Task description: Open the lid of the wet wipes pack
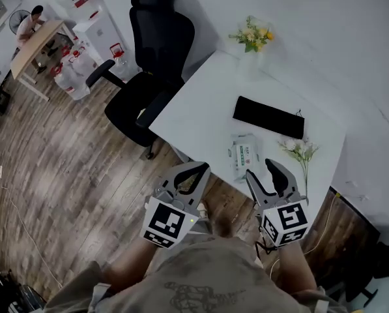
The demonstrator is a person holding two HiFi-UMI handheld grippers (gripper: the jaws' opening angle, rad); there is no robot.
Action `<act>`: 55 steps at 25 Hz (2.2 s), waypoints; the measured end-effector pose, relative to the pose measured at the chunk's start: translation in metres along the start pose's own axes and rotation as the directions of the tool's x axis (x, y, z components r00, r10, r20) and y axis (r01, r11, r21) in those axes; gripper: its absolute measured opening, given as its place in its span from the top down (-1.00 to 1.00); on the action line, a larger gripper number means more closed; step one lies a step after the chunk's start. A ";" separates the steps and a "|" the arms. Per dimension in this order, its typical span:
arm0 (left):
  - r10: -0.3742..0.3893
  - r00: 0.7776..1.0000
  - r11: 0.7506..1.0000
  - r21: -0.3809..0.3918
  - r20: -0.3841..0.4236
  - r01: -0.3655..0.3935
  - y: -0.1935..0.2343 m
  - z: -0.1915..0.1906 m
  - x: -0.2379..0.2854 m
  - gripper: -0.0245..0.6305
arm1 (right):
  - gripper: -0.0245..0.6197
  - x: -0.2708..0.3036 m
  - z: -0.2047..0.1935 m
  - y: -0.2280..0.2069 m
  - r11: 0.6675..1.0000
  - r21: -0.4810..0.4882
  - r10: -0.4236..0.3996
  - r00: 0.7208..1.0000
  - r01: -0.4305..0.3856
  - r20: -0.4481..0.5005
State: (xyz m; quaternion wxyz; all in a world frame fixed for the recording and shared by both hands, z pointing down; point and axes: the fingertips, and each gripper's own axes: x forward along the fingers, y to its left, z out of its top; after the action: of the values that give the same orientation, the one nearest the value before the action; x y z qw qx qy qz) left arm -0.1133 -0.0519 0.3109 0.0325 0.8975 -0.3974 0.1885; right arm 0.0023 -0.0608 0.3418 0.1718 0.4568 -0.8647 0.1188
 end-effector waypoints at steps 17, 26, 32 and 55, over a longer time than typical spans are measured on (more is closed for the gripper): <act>-0.080 0.987 0.990 -0.126 -0.138 0.063 0.032 -0.058 0.082 0.88 | 0.23 0.095 -0.085 -0.048 0.998 0.037 -0.046 0.965 0.058 -0.258; -0.107 0.968 0.977 -0.204 -0.229 0.060 0.024 -0.105 0.133 0.88 | 0.23 0.134 -0.136 -0.058 0.996 0.076 -0.012 0.945 0.039 -0.327; -0.183 0.934 0.964 -0.242 -0.308 0.109 -0.002 -0.151 0.162 0.88 | 0.18 0.150 -0.169 -0.060 0.996 0.067 -0.024 0.924 0.054 -0.382; -0.359 0.845 0.902 -0.379 -0.395 0.206 -0.048 -0.248 0.214 0.87 | 0.12 0.168 -0.205 -0.059 0.995 -0.043 -0.096 0.914 0.086 -0.394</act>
State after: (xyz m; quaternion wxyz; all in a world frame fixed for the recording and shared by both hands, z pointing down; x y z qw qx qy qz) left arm -0.0245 -0.1177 0.6234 0.2988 0.8594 -0.2653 0.3191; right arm 0.0020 -0.1456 0.5998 0.3540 0.4609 -0.7914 0.1896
